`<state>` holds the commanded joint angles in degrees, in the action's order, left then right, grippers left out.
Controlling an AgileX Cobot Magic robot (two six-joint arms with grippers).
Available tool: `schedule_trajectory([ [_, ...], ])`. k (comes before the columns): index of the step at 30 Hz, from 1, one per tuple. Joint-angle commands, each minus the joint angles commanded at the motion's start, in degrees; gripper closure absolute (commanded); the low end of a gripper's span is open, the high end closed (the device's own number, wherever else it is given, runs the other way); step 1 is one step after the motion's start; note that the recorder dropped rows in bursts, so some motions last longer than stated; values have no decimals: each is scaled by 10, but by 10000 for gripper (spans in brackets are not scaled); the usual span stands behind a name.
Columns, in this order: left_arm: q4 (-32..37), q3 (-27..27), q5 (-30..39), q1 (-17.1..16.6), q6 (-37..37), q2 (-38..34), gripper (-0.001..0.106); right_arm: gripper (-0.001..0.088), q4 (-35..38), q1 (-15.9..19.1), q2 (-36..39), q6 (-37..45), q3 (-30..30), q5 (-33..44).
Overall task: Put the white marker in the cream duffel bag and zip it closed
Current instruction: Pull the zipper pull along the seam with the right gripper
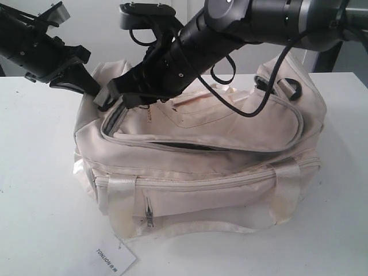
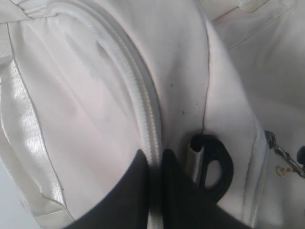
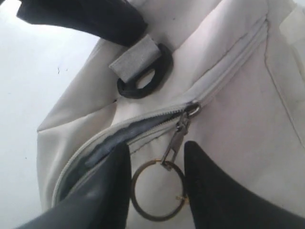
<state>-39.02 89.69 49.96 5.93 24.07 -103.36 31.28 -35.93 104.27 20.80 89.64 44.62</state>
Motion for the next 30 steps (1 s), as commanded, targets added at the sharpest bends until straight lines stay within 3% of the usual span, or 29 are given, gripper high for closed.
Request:
schedule_trajectory([
  [7,-28,0,-3,0,0,0,1053,868,61,0,10,0,0,17],
  [13,-29,0,-3,0,-3,0,1053,868,79,-31,28,0,0,21],
  [30,-24,0,-10,0,1,0,1053,868,75,-34,21,26,0,206],
])
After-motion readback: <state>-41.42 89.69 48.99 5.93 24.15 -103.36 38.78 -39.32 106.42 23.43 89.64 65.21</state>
